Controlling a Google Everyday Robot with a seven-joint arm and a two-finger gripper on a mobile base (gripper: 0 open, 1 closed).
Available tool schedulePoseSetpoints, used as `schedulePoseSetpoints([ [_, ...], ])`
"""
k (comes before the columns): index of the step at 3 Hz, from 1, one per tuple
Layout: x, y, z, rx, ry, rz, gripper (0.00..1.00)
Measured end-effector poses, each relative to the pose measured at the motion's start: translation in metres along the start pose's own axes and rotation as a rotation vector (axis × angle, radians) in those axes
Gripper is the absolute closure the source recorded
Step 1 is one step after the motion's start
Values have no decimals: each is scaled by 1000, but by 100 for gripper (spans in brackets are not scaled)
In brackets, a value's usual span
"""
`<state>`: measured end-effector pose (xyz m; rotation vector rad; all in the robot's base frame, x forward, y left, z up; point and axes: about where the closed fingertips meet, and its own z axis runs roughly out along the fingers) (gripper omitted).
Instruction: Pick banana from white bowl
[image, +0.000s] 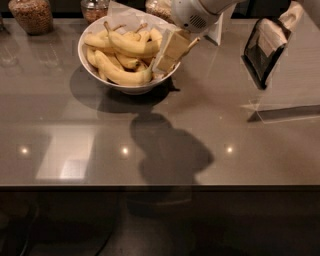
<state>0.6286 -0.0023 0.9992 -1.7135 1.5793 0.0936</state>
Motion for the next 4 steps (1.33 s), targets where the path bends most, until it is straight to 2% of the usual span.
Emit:
schedulePoseSetpoints([
  [1, 2, -8, 24, -7, -8, 3, 24],
  [2, 3, -15, 44, -15, -14, 11, 39],
  [4, 7, -27, 70, -27, -13, 22, 38],
])
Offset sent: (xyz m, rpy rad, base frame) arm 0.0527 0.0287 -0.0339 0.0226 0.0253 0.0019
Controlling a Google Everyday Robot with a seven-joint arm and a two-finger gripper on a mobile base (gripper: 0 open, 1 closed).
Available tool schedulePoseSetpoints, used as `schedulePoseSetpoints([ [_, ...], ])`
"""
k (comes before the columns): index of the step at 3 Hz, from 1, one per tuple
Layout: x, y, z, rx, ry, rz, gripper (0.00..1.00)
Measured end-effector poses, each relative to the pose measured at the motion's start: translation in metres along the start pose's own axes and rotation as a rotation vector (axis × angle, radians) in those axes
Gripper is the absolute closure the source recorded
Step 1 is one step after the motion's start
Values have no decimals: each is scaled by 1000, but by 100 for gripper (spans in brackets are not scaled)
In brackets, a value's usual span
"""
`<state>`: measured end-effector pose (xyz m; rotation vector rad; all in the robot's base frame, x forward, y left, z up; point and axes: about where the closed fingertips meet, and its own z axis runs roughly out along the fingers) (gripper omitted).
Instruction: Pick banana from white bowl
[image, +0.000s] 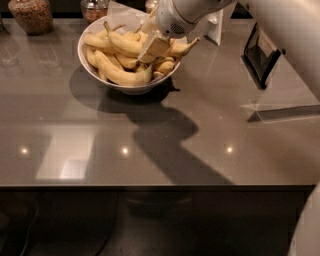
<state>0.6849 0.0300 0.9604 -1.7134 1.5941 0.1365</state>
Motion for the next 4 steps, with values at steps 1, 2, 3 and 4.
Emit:
schedulePoseSetpoints([
  [1, 7, -1, 9, -7, 18, 4, 40],
  [2, 9, -1, 11, -8, 23, 5, 59],
  [3, 8, -1, 11, -6, 25, 2, 82],
  [4, -1, -2, 6, 2, 17, -17, 100],
])
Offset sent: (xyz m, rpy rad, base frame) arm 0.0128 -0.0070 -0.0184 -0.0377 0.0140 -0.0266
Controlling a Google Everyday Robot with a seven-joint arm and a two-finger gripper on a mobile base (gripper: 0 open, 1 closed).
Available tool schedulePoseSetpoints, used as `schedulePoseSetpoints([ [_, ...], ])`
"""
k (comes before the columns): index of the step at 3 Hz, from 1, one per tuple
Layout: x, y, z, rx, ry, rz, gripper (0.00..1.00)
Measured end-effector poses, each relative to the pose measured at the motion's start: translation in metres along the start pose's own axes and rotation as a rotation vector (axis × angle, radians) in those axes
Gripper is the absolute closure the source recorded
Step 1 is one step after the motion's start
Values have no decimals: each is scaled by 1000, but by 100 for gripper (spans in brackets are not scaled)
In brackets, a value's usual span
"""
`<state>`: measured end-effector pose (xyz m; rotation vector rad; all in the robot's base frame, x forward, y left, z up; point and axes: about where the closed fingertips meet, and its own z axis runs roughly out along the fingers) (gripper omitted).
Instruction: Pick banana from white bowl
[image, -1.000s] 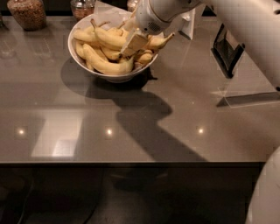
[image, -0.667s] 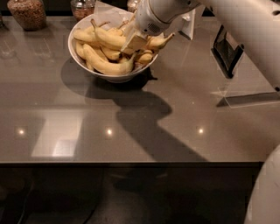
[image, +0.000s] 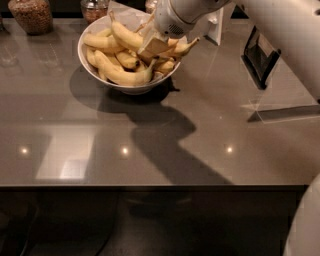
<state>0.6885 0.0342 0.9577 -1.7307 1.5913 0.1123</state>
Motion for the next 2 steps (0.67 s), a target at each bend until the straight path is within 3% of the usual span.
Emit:
schedulePoseSetpoints([
  [2, -32, -4, -30, 10, -44, -67, 100],
])
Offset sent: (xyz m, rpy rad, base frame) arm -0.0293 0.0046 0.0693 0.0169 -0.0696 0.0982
